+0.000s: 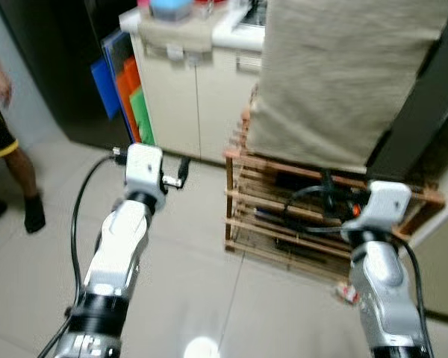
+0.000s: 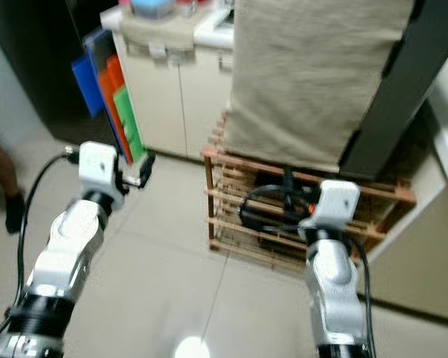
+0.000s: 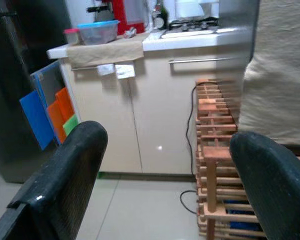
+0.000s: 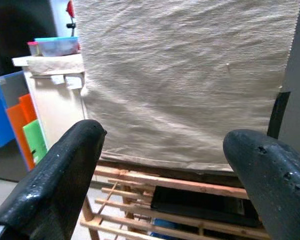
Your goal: Restocking fridge
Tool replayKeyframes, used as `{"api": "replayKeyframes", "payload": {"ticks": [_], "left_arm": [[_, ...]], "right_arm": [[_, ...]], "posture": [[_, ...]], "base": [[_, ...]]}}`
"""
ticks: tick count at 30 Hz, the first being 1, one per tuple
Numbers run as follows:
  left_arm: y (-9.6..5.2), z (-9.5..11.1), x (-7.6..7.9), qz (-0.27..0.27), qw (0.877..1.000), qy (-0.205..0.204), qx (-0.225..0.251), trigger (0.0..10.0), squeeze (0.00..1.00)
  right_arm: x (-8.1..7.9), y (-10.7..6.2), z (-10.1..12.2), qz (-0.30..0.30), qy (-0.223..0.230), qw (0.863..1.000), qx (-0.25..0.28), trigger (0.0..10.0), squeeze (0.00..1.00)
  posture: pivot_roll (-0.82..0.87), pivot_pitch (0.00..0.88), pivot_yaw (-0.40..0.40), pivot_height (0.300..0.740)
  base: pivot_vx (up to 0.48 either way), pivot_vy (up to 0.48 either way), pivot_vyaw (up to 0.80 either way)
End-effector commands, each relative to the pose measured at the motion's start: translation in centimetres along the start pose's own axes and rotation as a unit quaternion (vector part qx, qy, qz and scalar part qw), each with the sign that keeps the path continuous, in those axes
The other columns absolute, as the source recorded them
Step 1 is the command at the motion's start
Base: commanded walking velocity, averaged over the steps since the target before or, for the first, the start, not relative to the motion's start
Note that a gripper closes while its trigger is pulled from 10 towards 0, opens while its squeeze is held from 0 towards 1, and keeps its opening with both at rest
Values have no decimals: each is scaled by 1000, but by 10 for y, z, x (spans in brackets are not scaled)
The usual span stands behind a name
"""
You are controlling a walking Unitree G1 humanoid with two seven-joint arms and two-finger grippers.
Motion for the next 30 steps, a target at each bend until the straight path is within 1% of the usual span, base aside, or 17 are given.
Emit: {"api": "replayKeyframes", "payload": {"ticks": [1, 9, 16, 19, 26, 28, 30], "left_arm": [[0, -1, 3, -9, 1000, 1, -1, 10000, 0], [1, -2, 6, -13, 1000, 0, -3, 10000, 0], [1, -3, 9, -18, 1000, 1, -2, 10000, 0], [1, -4, 10, -22, 1000, 1, -3, 10000, 0], [1, -3, 10, -19, 1000, 0, -1, 10000, 0], [1, -3, 9, -17, 1000, 7, 0, 10000, 0], [1, -3, 9, -16, 1000, 13, -1, 10000, 0]], "right_arm": [[2, 0, -1, -2, -4, 1000, -1, 10000, 0], [3, 2, 0, -1, -6, 1000, -1, 10000, 0], [3, -1, 3, 2, -9, 1000, 3, 10000, 0], [5, -2, 2, 1, -11, 1000, 2, 10000, 0], [7, -3, 3, -3, -11, 1000, 3, 10000, 0], [7, -2, 3, -4, -11, 1000, 4, 10000, 0], [7, 0, 4, -7, -14, 1000, 4, 10000, 0]], "posture": [[-91, 0, 39, 740], [-94, 0, 34, 740], [-99, 0, 33, 740], [-101, 0, 34, 740], [-101, 0, 35, 740], [-101, 0, 37, 740], [-101, 0, 37, 740]], "base": [[371, 307, 0], [369, 306, 0], [370, 306, 0], [371, 304, 0], [361, 315, 0], [259, 405, 0], [0, 0, 0]]}}
Point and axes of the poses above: a point about 5 cm out from each wrist's last joint towards the gripper, its own y axis pointing out of the wrist towards the gripper, its own z axis along the axis of the wrist's last joint, x = y × z, the point moved 6 cm from there along y, pointing out of the wrist towards the gripper, and after that the axes turned 10 degrees about y, right-handed, at the moved point
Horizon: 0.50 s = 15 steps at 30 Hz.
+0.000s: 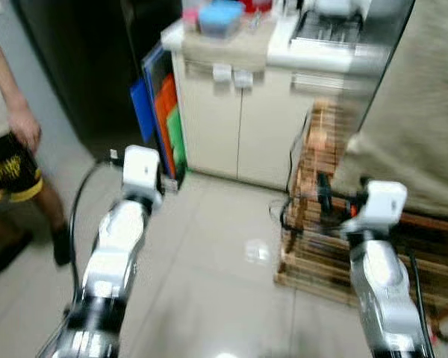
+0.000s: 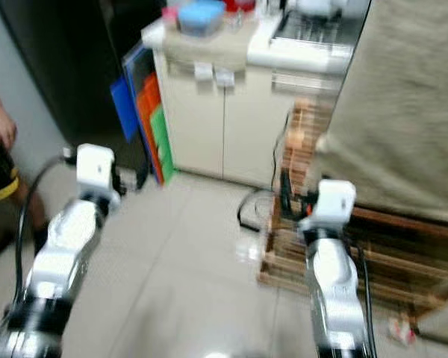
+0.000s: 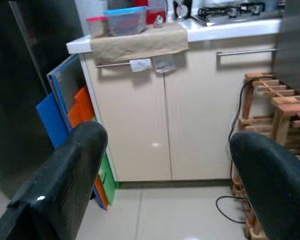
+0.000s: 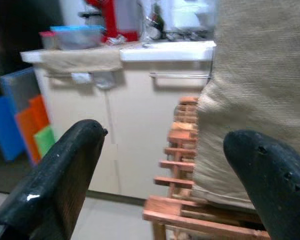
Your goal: Restocking fridge
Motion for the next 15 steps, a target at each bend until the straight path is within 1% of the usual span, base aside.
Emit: {"api": "replayKeyframes", "payload": {"ticks": [1, 2, 3, 7, 10, 12, 15], "left_arm": [[-1, 1, -17, 23, 1000, 17, 0, 10000, 0], [-1, 1, -17, 24, 1000, 17, 0, 10000, 0], [-1, 0, -17, 25, 1000, 15, -1, 10000, 0], [-2, -2, -15, 17, 1000, -7, -3, 10000, 0], [-4, -1, -11, 7, 999, -32, 0, 10000, 0], [-4, 2, -8, 1, 999, -36, 6, 10000, 0], [-4, 5, -6, 1, 999, -31, 12, 10000, 0]], "right_arm": [[-11, 5, 9, 12, -3, 1000, 16, 10000, 0], [-11, 6, 9, 11, -5, 1000, 17, 10000, 0], [-10, 6, 9, 8, -6, 1000, 18, 10000, 0], [-7, 6, 13, -3, -5, 1000, 26, 10000, 0], [-5, 6, 12, -11, -3, 1000, 27, 10000, 0], [-5, 6, 11, -12, -4, 1000, 25, 10000, 0], [-6, 6, 8, -15, -5, 1000, 22, 10000, 0]], "posture": [[-101, 0, 37, 740], [-101, 0, 37, 740], [-101, 0, 37, 740], [-101, 0, 38, 740], [-101, 0, 36, 740], [-100, 0, 35, 740], [-99, 0, 33, 740]], "base": [[0, 0, 0], [0, 0, 0], [0, 0, -538], [0, 0, -800], [0, 0, -800], [0, 0, -800], [0, 0, -800]]}}
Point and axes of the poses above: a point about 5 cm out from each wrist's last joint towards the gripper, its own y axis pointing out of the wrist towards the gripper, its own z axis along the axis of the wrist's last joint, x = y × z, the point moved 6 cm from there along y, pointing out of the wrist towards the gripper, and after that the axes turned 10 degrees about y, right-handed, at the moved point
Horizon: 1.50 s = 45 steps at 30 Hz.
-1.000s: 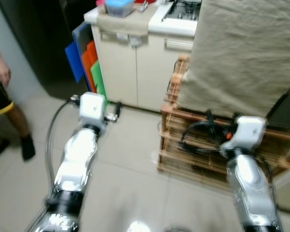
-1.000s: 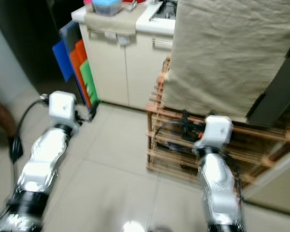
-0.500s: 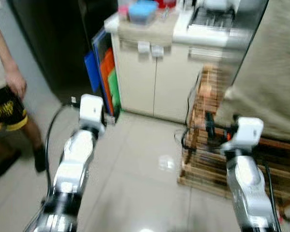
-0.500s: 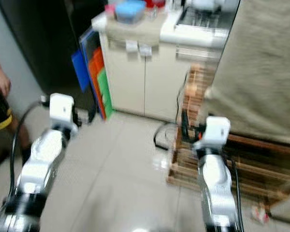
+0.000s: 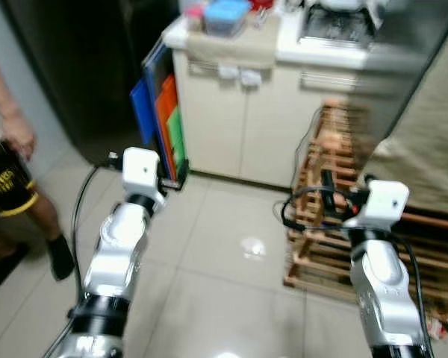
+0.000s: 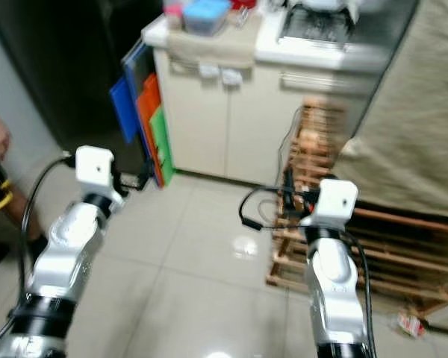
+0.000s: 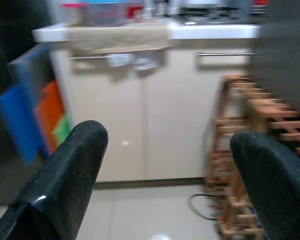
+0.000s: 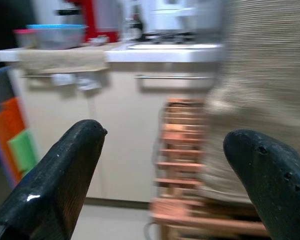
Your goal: Restocking fridge
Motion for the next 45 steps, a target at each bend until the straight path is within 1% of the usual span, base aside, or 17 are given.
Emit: {"api": "replayKeyframes", "payload": {"ticks": [1, 4, 6, 9, 18, 21, 23, 27, 29, 32, 33, 38, 40, 41, 42, 45], "left_arm": [[-1, 6, -2, 0, 1000, 4, 10, 10000, 0], [-3, 9, -1, -7, 1000, 9, 20, 10000, 0], [-2, 12, 2, -18, 999, 16, 28, 10000, 0], [-1, 15, 2, -19, 999, 16, 32, 10000, 0], [2, 15, 1, -20, 999, 22, 30, 10000, 0], [1, 16, 3, -26, 999, 14, 36, 10000, 0], [-2, 17, 6, -30, 999, 18, 39, 10000, 0], [-9, 25, 17, -43, 997, 25, 61, 10000, 0], [-10, 27, 18, -43, 996, 28, 66, 10000, 0], [-10, 28, 15, -37, 997, 31, 67, 10000, 0], [-11, 27, 11, -34, 997, 28, 65, 10000, 0], [-11, 24, 8, -31, 998, 21, 58, 10000, 0], [-10, 23, 6, -27, 998, 10, 55, 10000, 0], [-9, 22, 4, -21, 998, -4, 53, 10000, 0], [-9, 22, 4, -21, 998, -4, 53, 10000, 0], [-9, 20, 1, -11, 998, -23, 49, 10000, 0]], "right_arm": [[1, 0, 3, -6, -2, 1000, 7, 10000, 0], [0, -1, 2, -5, -3, 1000, 6, 10000, 0], [-1, 1, 2, -2, -4, 1000, 5, 10000, 0], [-2, 2, 3, -1, -4, 1000, 7, 10000, 0], [-3, 2, 3, -1, -4, 1000, 8, 10000, 0], [-2, 1, 3, -3, -6, 1000, 8, 10000, 0], [-2, 1, 3, -5, -1, 1000, 11, 10000, 0], [-5, 4, 4, 1, -2, 1000, 14, 10000, 0], [-6, 6, 4, 2, -2, 1000, 14, 10000, 0], [-7, 7, 4, 5, -3, 1000, 13, 10000, 0], [-10, 7, 3, 10, -3, 1000, 11, 10000, 0], [-12, 7, 1, 12, -4, 1000, 10, 10000, 0], [-13, 7, 1, 12, -3, 1000, 10, 10000, 0], [-13, 6, 2, 10, 0, 1000, 13, 10000, 0], [-13, 6, 2, 10, 0, 1000, 13, 10000, 0], [-11, 4, 6, 6, 7, 1000, 21, 10000, 0]], "posture": [[-99, 0, 33, 740], [-96, 0, 32, 740], [-95, 0, 31, 740], [-98, 0, 32, 740], [-99, 0, 34, 740], [-100, 0, 37, 740], [-100, 0, 37, 740], [-95, 0, 40, 740], [-80, 0, 33, 740], [-80, 0, 33, 740], [-70, 0, 32, 740], [-70, 0, 33, 740], [-73, 0, 35, 740], [-78, 0, 38, 740], [-78, 0, 38, 740], [-78, 0, 38, 740]], "base": [[0, 0, -800], [0, 0, -800], [0, 471, -800], [0, 469, -800], [0, 451, -800], [0, 424, -800], [0, 212, -781], [0, 0, 0], [0, 0, 0], [458, 0, 0], [472, 0, 0], [472, 0, 0], [472, 0, 0], [469, 0, 0], [469, 0, 0], [466, 0, 0]]}}
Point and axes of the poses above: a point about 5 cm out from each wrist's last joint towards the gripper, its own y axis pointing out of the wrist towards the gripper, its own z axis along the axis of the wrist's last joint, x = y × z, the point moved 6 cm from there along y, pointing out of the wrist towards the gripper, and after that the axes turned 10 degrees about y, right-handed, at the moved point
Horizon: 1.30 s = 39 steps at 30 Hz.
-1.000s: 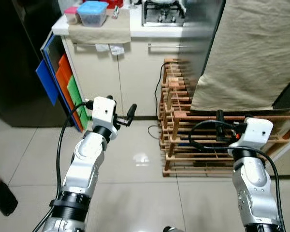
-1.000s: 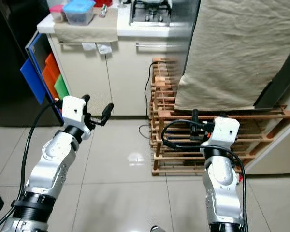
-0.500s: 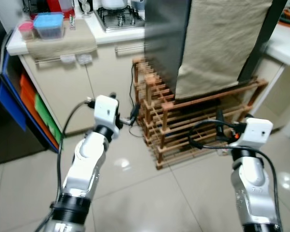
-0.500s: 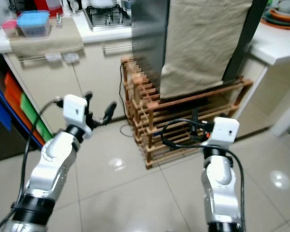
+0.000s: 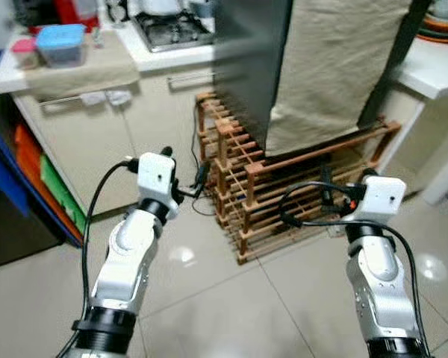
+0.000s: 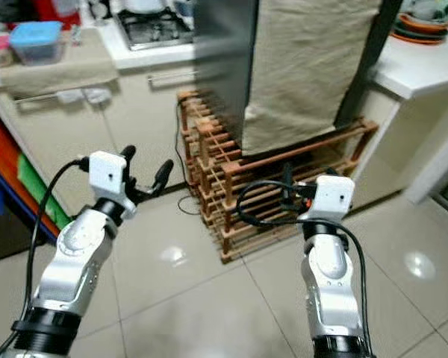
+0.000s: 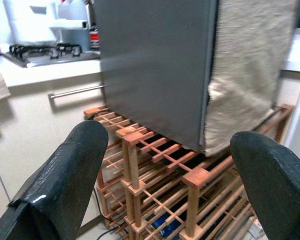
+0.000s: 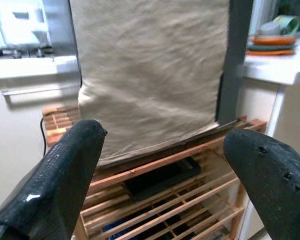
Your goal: Restocking fridge
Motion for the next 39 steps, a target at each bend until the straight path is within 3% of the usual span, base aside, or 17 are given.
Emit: {"api": "replayKeyframes", "payload": {"ticks": [1, 9, 16, 21, 33, 39], "left_arm": [[-2, -2, -16, 29, 999, -20, -7, 10000, 0], [-2, -6, -23, 52, 995, -80, -19, 10000, 0], [0, 1, -13, 22, 998, -54, -9, 10000, 0], [3, -7, -8, 10, 999, 5, -30, 10000, 0], [6, -8, -10, 11, 999, 5, -31, 10000, 0], [7, -3, -9, -1, 999, 29, -20, 10000, 0]], "right_arm": [[-3, -1, 7, 0, 22, 1000, 16, 10000, 0], [3, -6, 5, -11, 32, 999, 9, 10000, 0], [-1, -3, 4, -4, 27, 1000, 2, 10000, 0], [-2, -1, 4, 1, 29, 1000, 2, 10000, 0], [-1, -1, 3, -1, 29, 1000, 0, 10000, 0], [-1, -1, 5, 1, 27, 1000, 1, 10000, 0]], "posture": [[-78, 0, 38, 740], [-85, 0, 32, 740], [-82, 0, 26, 740], [-82, 0, 24, 740], [-87, 0, 22, 740], [-93, 0, 24, 740]], "base": [[458, 0, 0], [458, 0, 0], [316, 0, -457], [0, 0, -160], [0, 0, -800], [0, 316, -800]]}}
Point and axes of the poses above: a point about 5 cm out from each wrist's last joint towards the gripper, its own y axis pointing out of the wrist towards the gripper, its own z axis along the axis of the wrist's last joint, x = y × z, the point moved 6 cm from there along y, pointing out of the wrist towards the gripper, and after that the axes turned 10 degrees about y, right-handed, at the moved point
